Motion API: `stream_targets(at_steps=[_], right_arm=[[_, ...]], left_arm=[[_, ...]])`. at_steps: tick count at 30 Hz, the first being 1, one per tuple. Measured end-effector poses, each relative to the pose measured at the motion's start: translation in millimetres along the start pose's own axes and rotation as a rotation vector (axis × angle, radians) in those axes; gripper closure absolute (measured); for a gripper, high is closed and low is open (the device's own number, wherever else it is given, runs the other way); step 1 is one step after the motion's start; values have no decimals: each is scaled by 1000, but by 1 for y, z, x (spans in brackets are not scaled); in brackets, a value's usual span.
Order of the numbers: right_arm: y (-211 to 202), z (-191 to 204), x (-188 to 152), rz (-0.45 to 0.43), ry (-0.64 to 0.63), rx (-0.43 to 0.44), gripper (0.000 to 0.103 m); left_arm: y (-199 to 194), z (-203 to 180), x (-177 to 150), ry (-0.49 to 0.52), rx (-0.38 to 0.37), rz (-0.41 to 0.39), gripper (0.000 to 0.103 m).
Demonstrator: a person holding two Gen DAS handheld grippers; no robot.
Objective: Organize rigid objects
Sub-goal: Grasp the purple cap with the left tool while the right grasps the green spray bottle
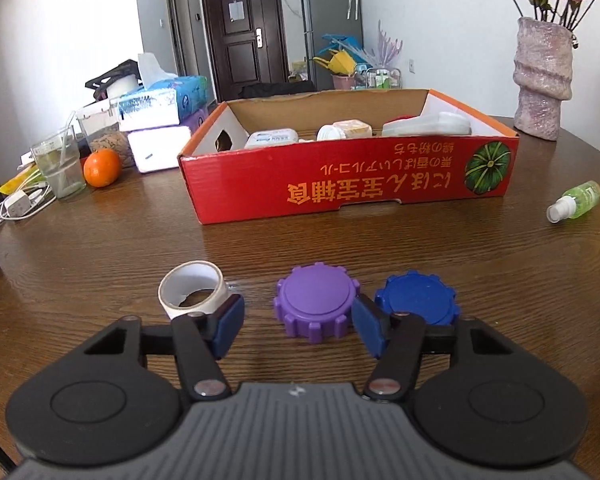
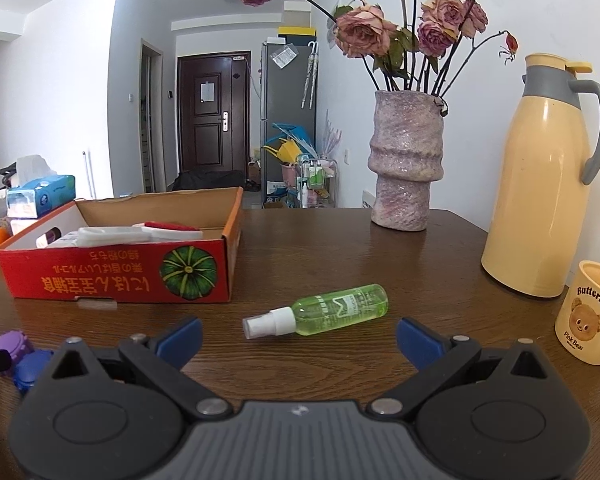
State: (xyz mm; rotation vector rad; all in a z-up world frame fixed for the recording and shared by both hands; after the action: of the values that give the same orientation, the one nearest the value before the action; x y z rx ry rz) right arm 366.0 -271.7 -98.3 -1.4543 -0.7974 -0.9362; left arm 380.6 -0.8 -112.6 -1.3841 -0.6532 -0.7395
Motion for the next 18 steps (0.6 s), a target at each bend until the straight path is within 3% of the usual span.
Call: stream_targets(at_steps=[18], right_arm=[[44,-28,3,75,63,-34,0]], left_arm=[[23,1,7,-32,-23,46,44]])
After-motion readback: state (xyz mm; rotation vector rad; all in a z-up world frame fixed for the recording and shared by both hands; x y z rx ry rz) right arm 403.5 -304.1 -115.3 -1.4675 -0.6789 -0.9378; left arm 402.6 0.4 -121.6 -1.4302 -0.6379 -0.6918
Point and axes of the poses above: each gripper's, at about its wrist camera, not at the fingertips, and y roughly the way its jaws point, z to its left, x to its top, the point moved 4 cm from there along y, roughly the way its jaws point, and after that the axes turned 1 degree about -x, right-handed, at the moved point
